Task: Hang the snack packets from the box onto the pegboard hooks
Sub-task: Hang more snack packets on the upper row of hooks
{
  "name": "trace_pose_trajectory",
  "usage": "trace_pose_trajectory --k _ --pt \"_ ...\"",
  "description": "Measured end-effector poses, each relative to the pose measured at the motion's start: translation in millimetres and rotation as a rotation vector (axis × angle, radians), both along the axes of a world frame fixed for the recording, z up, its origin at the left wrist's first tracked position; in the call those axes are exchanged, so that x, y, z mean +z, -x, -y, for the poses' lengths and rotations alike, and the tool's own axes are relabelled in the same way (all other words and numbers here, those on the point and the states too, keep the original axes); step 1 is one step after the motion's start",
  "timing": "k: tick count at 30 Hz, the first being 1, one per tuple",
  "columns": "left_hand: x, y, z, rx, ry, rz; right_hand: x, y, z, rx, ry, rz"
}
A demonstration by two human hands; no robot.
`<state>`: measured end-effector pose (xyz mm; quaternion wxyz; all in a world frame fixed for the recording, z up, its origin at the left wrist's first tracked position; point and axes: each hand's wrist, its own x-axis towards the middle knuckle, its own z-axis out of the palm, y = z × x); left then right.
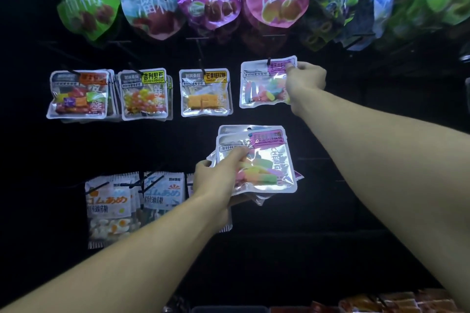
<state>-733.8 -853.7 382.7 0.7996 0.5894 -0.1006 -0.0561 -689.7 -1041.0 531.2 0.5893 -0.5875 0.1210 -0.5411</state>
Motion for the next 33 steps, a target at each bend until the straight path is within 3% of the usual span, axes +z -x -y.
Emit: trace_pose_trajectory --k 16,24,28,30,33 --pt "-10.4 -13.9 -18.2 0.012 0.0 0.001 -4.5 -44.4 7.6 -0.067 0.04 -0.142" --pt "-20.7 -15.5 -22.3 0.026 0.036 -0.021 -20.9 -12.5 6.1 -0.152 0.141 -0.195" --pt "-37.7 -11.0 -21.6 0.059 0.083 -0.033 -61.3 31.1 -11.1 0.052 0.427 -0.245" --pt "-46.9 -5.7 -22.2 0.076 0.105 -0.044 -91.9 58.4 -25.4 0.29 0.619 -0.39" --pt "-62.9 -1.2 -23.6 0.082 0.116 -0.047 -128.9 91.7 -42.3 0.562 0.685 -0.64"
